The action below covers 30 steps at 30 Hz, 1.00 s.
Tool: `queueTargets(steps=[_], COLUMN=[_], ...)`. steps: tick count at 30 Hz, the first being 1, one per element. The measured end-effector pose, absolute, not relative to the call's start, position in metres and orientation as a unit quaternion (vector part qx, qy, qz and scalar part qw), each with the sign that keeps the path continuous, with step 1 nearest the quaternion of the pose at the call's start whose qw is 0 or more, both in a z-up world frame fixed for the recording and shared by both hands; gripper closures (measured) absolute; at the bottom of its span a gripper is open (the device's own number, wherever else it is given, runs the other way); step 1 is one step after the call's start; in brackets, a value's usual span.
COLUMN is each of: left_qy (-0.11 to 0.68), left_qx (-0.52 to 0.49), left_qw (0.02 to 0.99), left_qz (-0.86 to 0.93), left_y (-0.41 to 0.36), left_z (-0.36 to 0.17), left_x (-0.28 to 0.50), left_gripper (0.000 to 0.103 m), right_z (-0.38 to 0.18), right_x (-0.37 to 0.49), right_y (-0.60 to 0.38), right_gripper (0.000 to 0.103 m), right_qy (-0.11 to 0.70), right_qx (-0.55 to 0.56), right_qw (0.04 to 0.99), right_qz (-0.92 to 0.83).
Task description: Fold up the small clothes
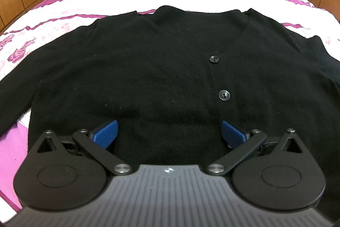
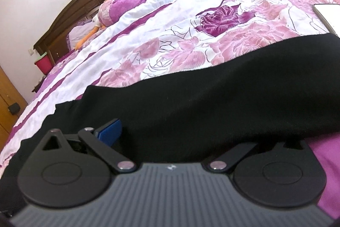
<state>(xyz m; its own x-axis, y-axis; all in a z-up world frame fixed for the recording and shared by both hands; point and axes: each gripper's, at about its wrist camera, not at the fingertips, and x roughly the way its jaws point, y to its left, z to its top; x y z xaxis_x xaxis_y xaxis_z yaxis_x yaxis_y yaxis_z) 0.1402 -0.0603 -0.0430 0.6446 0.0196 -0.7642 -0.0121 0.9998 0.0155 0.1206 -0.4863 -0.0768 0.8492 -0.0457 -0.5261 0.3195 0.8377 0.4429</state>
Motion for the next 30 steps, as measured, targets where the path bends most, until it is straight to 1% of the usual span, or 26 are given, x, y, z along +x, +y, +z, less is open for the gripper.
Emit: queueTargets(steps=[7,10,12,13,14,15,16,18,20,24,30], left_qy=[0.423,0.426,0.427,0.427,0.426,0.425,0.424,0.422,0.419,0.415,0.411], left_qx=[0.015,0.014,0.011,0.01,0.01,0.01,0.011,0.01,0.01,0.013,0.004], left_qw=[0.906,0.905,0.904,0.904,0.905,0.905,0.906,0.906,0.908,0.91,0.912], left_qz=[0.006,0.003,0.001,0.0,-0.001,-0.002,-0.003,-0.004,-0.007,-0.013,-0.011], left_y=[-0.063,-0.062,-0.06,-0.06,-0.06,-0.06,-0.06,-0.059,-0.058,-0.055,-0.045], left_z=[-0.047,-0.048,-0.049,-0.049,-0.05,-0.05,-0.05,-0.05,-0.049,-0.044,-0.034], left_x=[0.142,0.143,0.144,0.144,0.144,0.143,0.143,0.142,0.14,0.135,0.127], left_gripper=[0.0,0.0,0.0,0.0,0.0,0.0,0.0,0.0,0.0,0.0,0.0], right_z=[-0.076,-0.071,-0.068,-0.067,-0.066,-0.066,-0.064,-0.061,-0.057,-0.044,-0.011], right_x=[0.118,0.115,0.111,0.11,0.108,0.107,0.105,0.103,0.104,0.101,0.096], right_y=[-0.498,-0.497,-0.495,-0.495,-0.495,-0.496,-0.497,-0.498,-0.499,-0.496,-0.469], right_gripper=[0.0,0.01,0.027,0.03,0.036,0.045,0.05,0.075,0.087,0.094,0.096], right_qy=[0.23,0.218,0.207,0.204,0.199,0.195,0.191,0.187,0.187,0.174,0.145], right_qx=[0.314,0.311,0.298,0.292,0.287,0.285,0.282,0.275,0.266,0.244,0.203], right_qw=[0.916,0.918,0.923,0.925,0.927,0.928,0.928,0.93,0.932,0.944,0.965], right_qz=[-0.097,-0.114,-0.128,-0.134,-0.14,-0.143,-0.147,-0.156,-0.158,-0.134,-0.083])
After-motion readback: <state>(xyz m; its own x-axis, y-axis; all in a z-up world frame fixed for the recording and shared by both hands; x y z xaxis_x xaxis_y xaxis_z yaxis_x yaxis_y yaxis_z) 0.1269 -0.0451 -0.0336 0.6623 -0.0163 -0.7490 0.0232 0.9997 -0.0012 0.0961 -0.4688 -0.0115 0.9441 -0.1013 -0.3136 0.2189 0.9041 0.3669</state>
